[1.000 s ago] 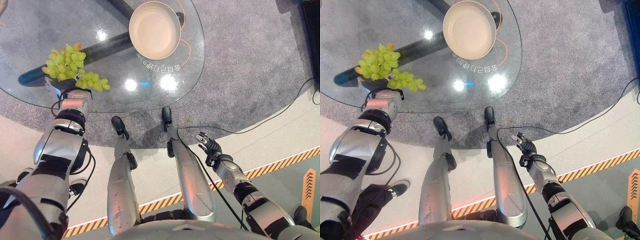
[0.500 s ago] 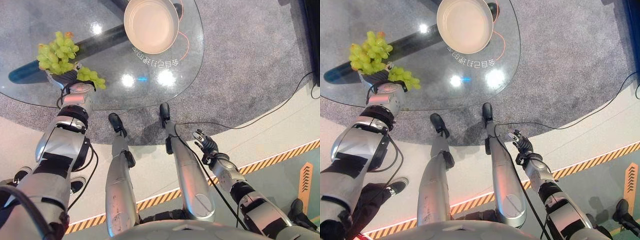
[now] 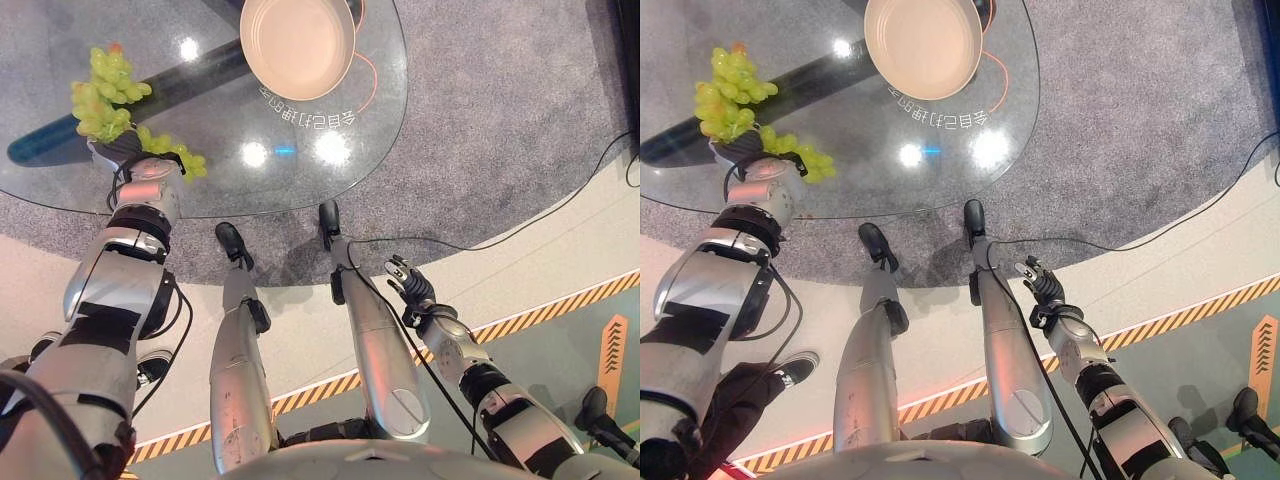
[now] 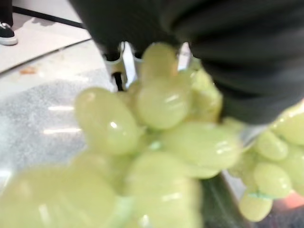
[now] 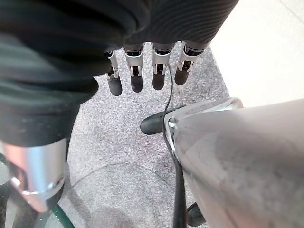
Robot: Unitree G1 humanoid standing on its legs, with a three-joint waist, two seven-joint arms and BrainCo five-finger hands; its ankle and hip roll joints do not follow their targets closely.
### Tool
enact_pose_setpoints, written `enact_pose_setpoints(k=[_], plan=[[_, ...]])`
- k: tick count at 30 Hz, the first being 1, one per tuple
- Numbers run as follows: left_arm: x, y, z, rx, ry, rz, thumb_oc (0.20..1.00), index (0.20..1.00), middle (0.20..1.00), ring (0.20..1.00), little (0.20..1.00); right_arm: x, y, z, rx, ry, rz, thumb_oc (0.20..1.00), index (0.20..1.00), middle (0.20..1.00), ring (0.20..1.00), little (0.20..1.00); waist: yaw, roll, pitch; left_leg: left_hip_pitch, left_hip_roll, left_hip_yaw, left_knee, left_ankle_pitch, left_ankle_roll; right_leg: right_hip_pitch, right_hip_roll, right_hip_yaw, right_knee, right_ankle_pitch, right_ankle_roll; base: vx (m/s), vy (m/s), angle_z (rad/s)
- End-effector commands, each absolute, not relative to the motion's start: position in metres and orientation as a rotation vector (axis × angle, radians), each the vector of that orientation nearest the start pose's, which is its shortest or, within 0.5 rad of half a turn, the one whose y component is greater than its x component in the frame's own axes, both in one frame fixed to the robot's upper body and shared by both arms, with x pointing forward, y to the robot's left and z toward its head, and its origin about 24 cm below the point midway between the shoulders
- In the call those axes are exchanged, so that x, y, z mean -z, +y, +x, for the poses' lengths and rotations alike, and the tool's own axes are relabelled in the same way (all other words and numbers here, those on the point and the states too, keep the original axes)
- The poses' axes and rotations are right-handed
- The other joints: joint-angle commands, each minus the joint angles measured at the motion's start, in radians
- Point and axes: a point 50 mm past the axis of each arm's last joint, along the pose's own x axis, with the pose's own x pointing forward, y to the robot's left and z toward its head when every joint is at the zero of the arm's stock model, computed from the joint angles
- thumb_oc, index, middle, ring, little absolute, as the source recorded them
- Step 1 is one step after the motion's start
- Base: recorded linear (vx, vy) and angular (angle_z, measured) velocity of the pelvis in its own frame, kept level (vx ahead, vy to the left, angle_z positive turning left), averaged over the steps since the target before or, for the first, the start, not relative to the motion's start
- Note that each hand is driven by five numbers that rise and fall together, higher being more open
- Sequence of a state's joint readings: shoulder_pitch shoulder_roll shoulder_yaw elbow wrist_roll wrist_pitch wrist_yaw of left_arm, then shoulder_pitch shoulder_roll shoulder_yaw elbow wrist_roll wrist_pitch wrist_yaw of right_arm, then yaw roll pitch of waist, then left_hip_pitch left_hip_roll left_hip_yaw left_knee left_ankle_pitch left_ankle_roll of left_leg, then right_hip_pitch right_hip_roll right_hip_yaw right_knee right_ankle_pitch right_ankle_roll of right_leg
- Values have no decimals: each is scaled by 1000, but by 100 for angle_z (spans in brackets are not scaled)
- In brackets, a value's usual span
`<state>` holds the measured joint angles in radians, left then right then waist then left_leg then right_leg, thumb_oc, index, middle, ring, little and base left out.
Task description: Pick up fruits into the plate
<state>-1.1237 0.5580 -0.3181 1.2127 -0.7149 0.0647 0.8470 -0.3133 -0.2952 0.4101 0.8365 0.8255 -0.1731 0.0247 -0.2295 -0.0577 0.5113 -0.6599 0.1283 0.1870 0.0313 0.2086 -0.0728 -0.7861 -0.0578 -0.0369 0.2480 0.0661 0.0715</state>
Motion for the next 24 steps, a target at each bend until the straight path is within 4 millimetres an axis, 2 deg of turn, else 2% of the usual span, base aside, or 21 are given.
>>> enact_pose_setpoints(k=[1, 11, 13, 16, 20, 24], plan=[[-175, 291, 387, -1041, 157, 10, 200, 200, 200, 200, 200, 61, -169, 259, -27, 453, 333, 1000, 1000, 1000, 1000, 1000, -19, -80, 9, -13, -47, -35, 113, -136, -8, 26, 89, -22, -25, -12, -39, 0, 0, 0], [-178, 290, 387, -1036, 143, 73, 200, 200, 200, 200, 200, 58, -167, 260, -30, 436, 336, 1000, 1000, 1000, 1000, 1000, -16, -81, 9, -15, -48, -37, 110, -134, -8, 25, 88, -22, -28, -9, -38, 0, 0, 0], [-179, 290, 388, -1009, 132, 136, 200, 200, 200, 200, 200, 57, -169, 260, -31, 435, 331, 1000, 1000, 1000, 1000, 1000, -13, -78, 9, -5, -48, -36, 104, -131, -8, 35, 88, -22, -29, -11, -39, 0, 0, 0], [-178, 288, 389, -970, 122, 160, 200, 200, 200, 200, 200, 56, -171, 261, -31, 426, 321, 1000, 1000, 1000, 1000, 1000, -8, -67, 9, 10, -51, -38, 96, -128, -7, 46, 89, -20, -26, -15, -40, -1, 40, 0], [-175, 289, 389, -932, 112, 283, 200, 200, 200, 200, 200, 54, -174, 262, -29, 416, 307, 1000, 1000, 1000, 1000, 1000, -1, -51, 9, 41, -53, -39, 81, -121, -7, 74, 89, -18, -28, -20, -41, 1, 57, 1], [-165, 294, 387, -830, 133, 378, 200, 200, 200, 200, 200, 53, -184, 261, -20, 405, 278, 1000, 1000, 1000, 1000, 1000, 15, -17, 9, 103, -55, -46, 56, -114, -7, 132, 89, -20, -27, -36, -41, 18, 87, 0]])
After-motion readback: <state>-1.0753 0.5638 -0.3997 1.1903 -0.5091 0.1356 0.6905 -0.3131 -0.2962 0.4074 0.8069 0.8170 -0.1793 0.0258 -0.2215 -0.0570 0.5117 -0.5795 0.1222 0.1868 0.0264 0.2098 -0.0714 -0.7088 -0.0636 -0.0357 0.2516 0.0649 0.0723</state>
